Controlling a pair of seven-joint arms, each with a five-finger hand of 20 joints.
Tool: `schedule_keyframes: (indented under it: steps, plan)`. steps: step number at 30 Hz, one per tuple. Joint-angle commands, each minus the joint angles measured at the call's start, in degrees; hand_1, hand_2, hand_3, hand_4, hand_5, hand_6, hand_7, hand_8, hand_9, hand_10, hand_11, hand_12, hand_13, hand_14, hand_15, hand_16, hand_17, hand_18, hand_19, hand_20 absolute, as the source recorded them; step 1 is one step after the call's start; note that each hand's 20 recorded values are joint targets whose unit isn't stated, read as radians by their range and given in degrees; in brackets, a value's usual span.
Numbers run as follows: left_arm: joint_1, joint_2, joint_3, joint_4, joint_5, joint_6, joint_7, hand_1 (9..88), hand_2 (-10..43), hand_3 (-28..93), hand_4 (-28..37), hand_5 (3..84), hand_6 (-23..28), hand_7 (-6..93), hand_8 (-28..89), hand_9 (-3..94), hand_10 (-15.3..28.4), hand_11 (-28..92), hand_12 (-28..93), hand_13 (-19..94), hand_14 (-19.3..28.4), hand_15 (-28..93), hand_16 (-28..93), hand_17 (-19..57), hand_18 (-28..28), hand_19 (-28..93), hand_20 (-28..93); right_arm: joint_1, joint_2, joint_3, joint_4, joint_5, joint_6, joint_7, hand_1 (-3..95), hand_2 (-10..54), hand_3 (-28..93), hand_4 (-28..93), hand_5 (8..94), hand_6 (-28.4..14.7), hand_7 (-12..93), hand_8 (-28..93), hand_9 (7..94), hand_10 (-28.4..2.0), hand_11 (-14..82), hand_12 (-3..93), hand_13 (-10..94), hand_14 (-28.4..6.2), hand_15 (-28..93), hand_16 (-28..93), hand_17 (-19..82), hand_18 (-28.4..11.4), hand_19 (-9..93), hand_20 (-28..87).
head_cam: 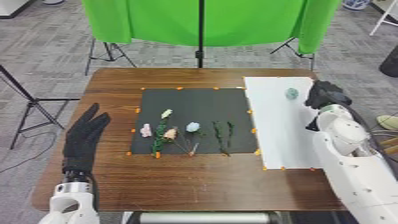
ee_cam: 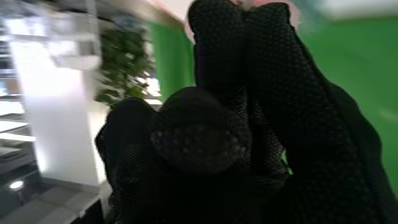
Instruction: Arrange flowers
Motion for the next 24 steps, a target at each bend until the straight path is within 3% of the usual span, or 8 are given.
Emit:
schedule_keyframes:
  steps: [1, 10, 24]
  plan:
    - [0.39, -0.31, -0.03, 0.07, 0.17, -0.20, -0.39, 22.2, -1.3, 66, -23.0, 40.7, 3.1, 6.5, -5, 43.6, 12.8, 14, 12, 34, 15.0, 9, 1, 6.3, 10.9, 2, 19, 5.09, 4.04, -8.66, -12.55, 6.80, 2.06, -2.66, 64.2, -9.5, 51, -15, 81.4, 0.6, 18, 10, 92.3, -8.2, 12.0, 36.1, 94, -0.4, 58, 34, 67, -9.0, 93, 56]
    - [0.20, -0.58, 0.19, 0.19, 0.23, -0.39, -0.36, 22.2, -1.3, 66, -23.0, 40.7, 3.1, 6.6, -5, 43.7, 12.8, 14, 12, 34, 15.1, 9, 1, 6.3, 10.9, 2, 19, 9.18, -0.22, -20.01, -10.88, 7.89, -2.83, -8.29, 63.6, -9.5, 51, -15, 81.2, 0.6, 18, 10, 91.9, -8.2, 12.1, 36.8, 93, -0.4, 58, 35, 67, -8.6, 93, 56]
    - [0.20, -0.45, 0.24, 0.30, -0.07, -0.55, -0.39, 22.1, -1.6, 66, -23.0, 40.7, 3.0, 6.6, -5, 43.6, 12.8, 14, 12, 34, 15.1, 9, 1, 6.3, 10.9, 2, 19, 6.71, -0.28, -23.76, -10.97, 5.53, -8.64, -11.04, 61.2, -9.5, 52, -14, 80.0, 1.4, 19, 10, 90.6, -8.0, 15.1, 38.3, 92, -0.7, 59, 35, 66, -8.7, 93, 56]
